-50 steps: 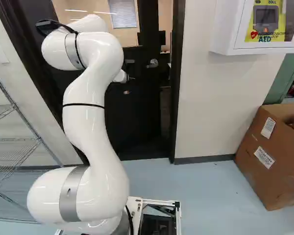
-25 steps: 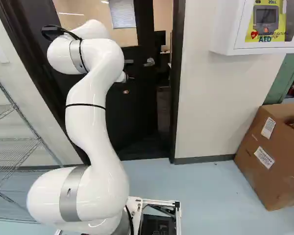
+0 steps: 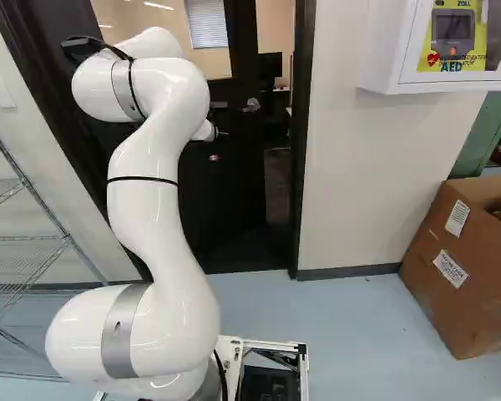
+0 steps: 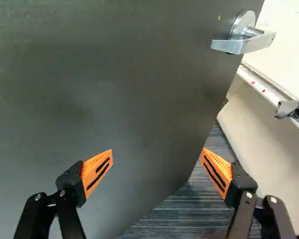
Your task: Open the door and move inside
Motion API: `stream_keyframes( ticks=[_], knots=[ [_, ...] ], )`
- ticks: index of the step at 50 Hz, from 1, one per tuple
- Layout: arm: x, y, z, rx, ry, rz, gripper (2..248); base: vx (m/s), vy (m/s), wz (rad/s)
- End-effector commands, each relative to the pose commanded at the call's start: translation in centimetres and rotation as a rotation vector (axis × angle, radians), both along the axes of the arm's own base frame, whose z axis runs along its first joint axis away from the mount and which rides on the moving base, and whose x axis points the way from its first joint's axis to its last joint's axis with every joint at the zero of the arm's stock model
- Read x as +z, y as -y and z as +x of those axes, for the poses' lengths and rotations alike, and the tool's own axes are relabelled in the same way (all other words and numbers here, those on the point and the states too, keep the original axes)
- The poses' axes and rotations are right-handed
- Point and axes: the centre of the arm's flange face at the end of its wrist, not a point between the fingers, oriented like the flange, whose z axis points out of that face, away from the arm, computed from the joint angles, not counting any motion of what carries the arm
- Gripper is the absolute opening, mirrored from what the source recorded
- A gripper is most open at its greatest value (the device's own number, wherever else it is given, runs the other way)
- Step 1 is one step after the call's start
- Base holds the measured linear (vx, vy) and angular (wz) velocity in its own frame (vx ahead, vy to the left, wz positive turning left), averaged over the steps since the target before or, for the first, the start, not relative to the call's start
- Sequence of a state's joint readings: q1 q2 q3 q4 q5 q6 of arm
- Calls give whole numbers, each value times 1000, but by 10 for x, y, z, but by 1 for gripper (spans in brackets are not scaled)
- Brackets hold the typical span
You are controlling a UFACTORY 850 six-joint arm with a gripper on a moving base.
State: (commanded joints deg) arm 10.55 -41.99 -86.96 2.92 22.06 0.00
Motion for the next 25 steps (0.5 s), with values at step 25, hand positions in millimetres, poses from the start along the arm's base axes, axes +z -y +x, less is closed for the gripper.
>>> stream_keyframes(
  ticks=[25],
  knots=[
    [9,14,-47,-7,-44,-8,247,0,0,0]
  ],
)
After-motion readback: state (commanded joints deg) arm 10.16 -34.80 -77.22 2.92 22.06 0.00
